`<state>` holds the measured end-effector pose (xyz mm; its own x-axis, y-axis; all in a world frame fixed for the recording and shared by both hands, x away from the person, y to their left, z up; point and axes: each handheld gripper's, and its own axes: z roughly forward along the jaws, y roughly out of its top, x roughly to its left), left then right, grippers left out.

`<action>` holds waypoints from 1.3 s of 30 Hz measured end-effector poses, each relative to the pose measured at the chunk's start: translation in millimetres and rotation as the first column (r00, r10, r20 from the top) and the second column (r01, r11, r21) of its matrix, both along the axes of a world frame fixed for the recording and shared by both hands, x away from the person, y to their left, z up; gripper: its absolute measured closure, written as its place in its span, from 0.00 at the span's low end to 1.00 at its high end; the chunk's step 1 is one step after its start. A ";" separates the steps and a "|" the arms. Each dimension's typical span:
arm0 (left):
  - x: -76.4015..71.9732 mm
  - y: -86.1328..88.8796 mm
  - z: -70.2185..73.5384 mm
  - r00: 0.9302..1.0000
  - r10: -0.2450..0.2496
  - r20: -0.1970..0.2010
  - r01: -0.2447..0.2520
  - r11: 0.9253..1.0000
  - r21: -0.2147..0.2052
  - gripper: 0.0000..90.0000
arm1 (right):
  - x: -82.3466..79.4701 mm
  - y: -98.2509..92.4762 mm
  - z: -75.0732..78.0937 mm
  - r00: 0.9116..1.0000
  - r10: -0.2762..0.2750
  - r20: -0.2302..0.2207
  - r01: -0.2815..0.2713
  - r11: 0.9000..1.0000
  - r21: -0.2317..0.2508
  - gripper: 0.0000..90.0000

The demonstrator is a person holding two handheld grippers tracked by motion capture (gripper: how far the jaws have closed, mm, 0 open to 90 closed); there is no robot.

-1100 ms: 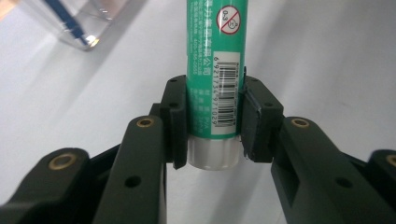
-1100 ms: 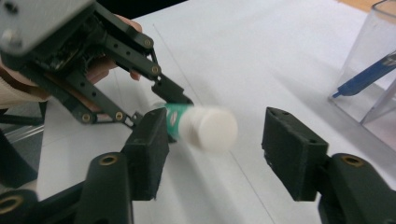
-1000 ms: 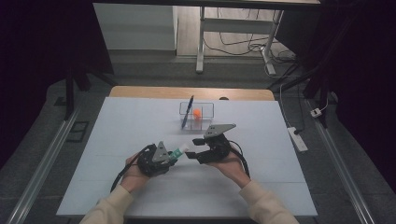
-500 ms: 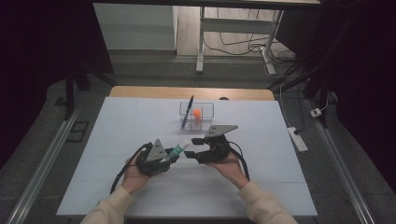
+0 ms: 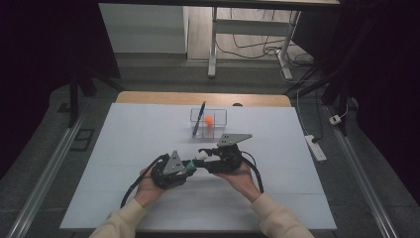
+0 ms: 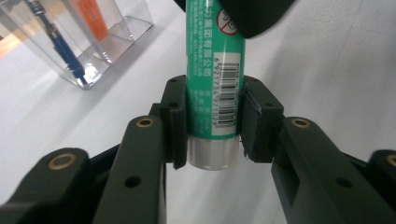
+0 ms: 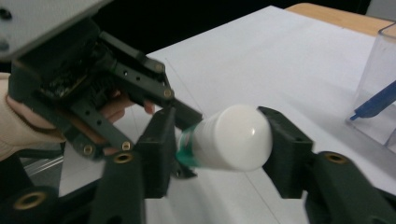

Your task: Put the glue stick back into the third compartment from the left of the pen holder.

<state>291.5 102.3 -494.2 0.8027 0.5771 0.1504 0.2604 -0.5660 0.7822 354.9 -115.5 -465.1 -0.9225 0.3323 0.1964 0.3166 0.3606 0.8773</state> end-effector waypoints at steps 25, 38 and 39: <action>-2.3 18.9 4.4 0.995 0.096 -0.038 -0.098 0.993 -0.058 0.44 | 5.1 -17.9 14.7 0.999 -0.030 0.019 0.028 0.997 0.067 0.71; -24.6 60.9 4.2 0.986 0.151 -0.073 -0.156 0.986 -0.061 0.42 | 14.5 -38.1 38.9 0.990 -0.112 0.082 0.105 0.990 0.090 0.71; -25.3 63.5 3.6 0.985 0.156 -0.077 -0.161 0.985 -0.062 0.42 | 15.7 -39.1 40.0 0.989 -0.119 0.088 0.111 0.990 0.092 0.71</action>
<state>266.1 165.8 -490.5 0.7077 0.7046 0.0523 0.3991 -0.4597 0.7933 370.6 -154.6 -425.1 -0.8949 0.4223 0.1445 0.2675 0.2482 0.9311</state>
